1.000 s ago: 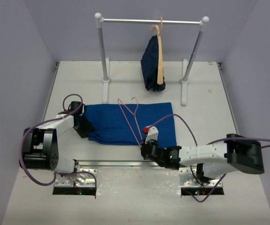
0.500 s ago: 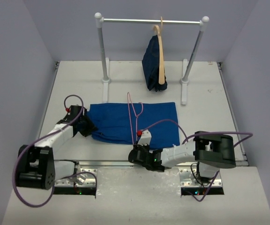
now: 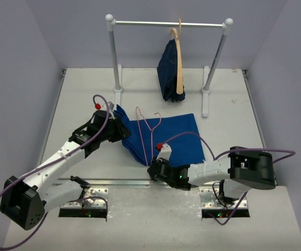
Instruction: Place the trousers on the hanger
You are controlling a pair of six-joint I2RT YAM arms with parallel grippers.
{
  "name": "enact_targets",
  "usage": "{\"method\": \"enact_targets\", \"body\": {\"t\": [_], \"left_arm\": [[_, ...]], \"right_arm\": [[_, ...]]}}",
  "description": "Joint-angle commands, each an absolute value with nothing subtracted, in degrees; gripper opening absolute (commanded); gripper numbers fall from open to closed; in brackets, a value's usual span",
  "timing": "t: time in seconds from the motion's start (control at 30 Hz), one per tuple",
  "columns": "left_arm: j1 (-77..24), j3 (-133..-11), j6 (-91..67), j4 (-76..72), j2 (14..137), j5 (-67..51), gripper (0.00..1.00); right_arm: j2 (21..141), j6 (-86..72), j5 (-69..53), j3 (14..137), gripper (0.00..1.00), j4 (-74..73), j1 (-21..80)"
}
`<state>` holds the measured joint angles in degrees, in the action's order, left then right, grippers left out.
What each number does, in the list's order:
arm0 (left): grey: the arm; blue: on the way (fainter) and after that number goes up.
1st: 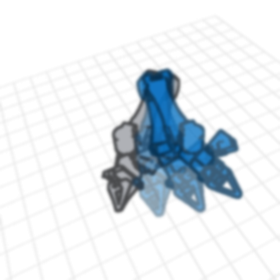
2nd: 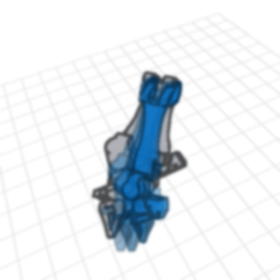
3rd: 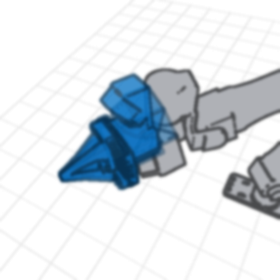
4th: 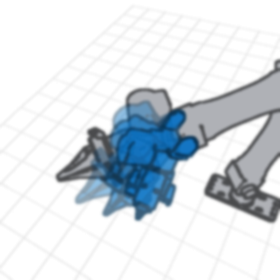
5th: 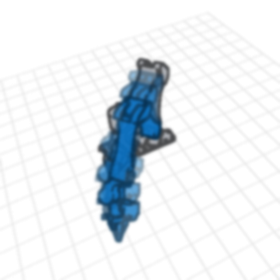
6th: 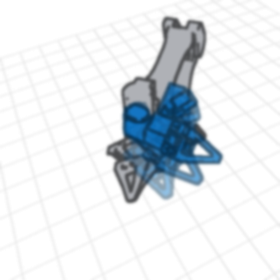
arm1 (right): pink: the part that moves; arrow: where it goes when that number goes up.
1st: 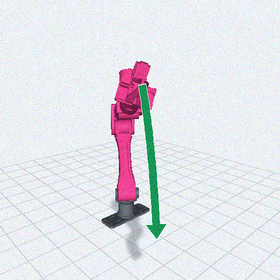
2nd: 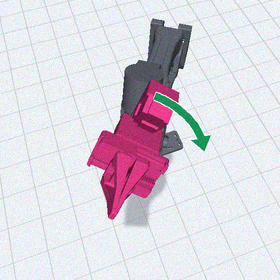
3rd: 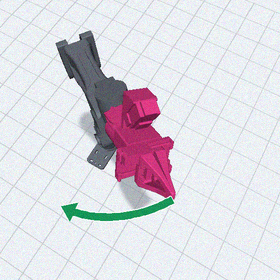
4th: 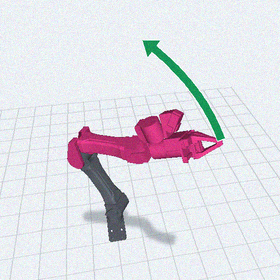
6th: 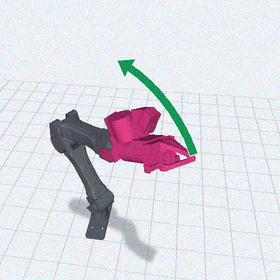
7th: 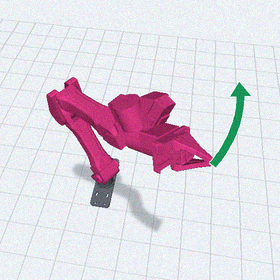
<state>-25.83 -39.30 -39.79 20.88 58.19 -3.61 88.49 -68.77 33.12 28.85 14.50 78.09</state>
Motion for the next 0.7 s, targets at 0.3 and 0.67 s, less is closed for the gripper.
{"method": "enact_targets", "body": {"t": [0.3,0.67], "left_arm": [[-41.5,-45.2,-41.2,0.7,78.1,-11.1,0.0],[-47.2,-49.5,-41.1,-0.1,93.4,-16.1,0.0]], "right_arm": [[83.9,-63.7,30.3,21.8,0.0,21.7,73.7],[72.1,-66.2,32.9,7.5,0.0,23.8,73.7]]}}
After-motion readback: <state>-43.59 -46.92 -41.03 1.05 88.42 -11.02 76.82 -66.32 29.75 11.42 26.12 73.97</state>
